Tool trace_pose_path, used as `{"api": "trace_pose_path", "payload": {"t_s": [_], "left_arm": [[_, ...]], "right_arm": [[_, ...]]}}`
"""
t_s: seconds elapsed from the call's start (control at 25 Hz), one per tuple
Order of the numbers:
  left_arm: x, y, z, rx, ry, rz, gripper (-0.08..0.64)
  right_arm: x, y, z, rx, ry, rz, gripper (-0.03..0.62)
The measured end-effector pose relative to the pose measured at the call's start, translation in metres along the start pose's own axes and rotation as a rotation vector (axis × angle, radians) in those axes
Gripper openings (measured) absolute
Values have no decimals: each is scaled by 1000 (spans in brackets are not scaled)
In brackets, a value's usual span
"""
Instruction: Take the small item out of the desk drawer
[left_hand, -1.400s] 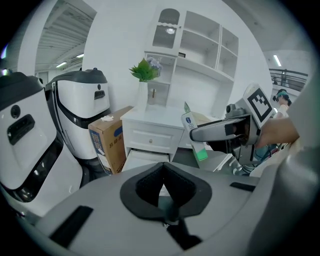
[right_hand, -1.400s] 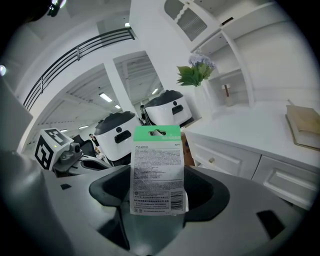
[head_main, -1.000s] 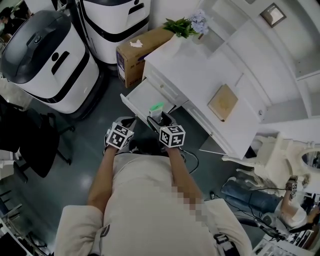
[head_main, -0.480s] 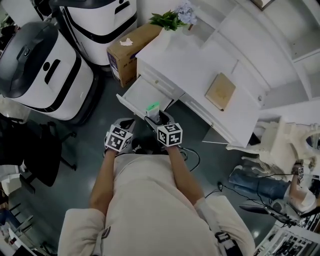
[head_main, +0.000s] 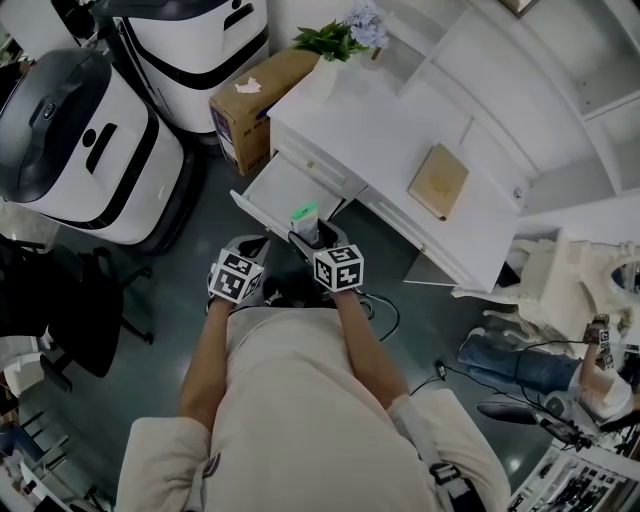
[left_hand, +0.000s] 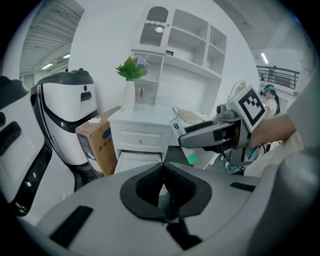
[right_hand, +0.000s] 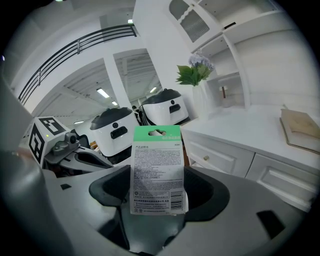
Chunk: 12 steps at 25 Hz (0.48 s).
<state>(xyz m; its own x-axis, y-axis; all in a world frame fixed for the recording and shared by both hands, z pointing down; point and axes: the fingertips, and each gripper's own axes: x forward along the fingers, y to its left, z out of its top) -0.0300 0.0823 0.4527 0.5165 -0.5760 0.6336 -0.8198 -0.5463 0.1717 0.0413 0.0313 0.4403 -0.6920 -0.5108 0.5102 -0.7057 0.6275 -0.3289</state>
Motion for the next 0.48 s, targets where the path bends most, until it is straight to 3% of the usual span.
{"api": "trace_pose_path", "payload": {"t_s": [0.48], "left_arm": [[6, -2, 5, 7, -1, -13, 15]], "right_arm": [[1, -6, 4, 0, 2, -7, 348]]}}
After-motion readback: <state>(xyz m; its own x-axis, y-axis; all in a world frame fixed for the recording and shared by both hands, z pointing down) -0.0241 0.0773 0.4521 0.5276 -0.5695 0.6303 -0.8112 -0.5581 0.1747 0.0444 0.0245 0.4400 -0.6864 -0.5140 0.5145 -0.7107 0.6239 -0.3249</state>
